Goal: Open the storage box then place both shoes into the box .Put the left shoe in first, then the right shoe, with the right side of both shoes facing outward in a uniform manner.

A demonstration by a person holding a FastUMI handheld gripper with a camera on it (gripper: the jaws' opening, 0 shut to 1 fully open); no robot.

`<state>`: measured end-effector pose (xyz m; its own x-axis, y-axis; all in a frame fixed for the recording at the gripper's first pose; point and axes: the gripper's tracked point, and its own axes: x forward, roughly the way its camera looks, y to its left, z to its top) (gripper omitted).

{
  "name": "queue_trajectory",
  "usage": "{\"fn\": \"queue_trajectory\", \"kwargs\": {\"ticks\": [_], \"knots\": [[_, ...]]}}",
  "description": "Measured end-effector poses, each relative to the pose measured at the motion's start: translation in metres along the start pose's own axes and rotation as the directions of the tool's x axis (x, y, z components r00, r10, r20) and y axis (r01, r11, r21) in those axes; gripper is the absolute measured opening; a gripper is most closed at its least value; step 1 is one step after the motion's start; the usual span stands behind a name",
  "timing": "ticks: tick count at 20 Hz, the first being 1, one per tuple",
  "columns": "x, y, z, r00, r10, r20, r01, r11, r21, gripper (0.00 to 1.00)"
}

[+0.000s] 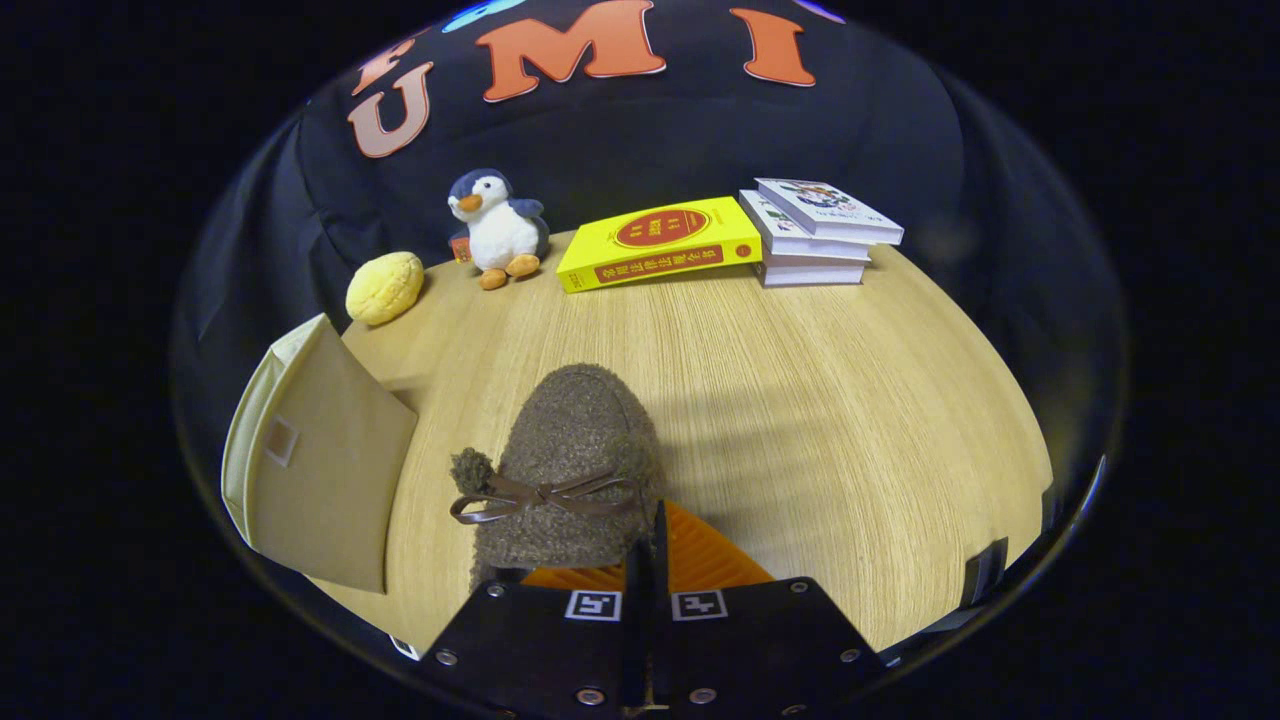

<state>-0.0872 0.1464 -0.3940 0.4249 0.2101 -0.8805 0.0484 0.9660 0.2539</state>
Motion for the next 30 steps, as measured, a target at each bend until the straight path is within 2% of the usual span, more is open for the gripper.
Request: {"fn": "queue_trajectory", "kwargs": {"ticks": [4,8,14,23,27,30], "knots": [[-0.034,0.029,0.029,1.0,0.023,0.02,-0.023,1.0,0.014,0.04],[-0.062,0.055,0.049,0.999,0.002,0.038,0.0,0.998,-0.062,0.04],[-0.086,0.131,0.069,0.997,0.078,0.006,-0.078,0.995,-0.061,0.04],[-0.081,0.254,0.075,0.982,0.183,-0.036,-0.186,0.974,-0.126,0.04],[-0.067,0.29,0.066,0.981,0.185,-0.061,-0.192,0.969,-0.154,0.04],[-0.046,0.304,0.055,0.984,0.156,-0.086,-0.169,0.969,-0.182,0.04]]}}
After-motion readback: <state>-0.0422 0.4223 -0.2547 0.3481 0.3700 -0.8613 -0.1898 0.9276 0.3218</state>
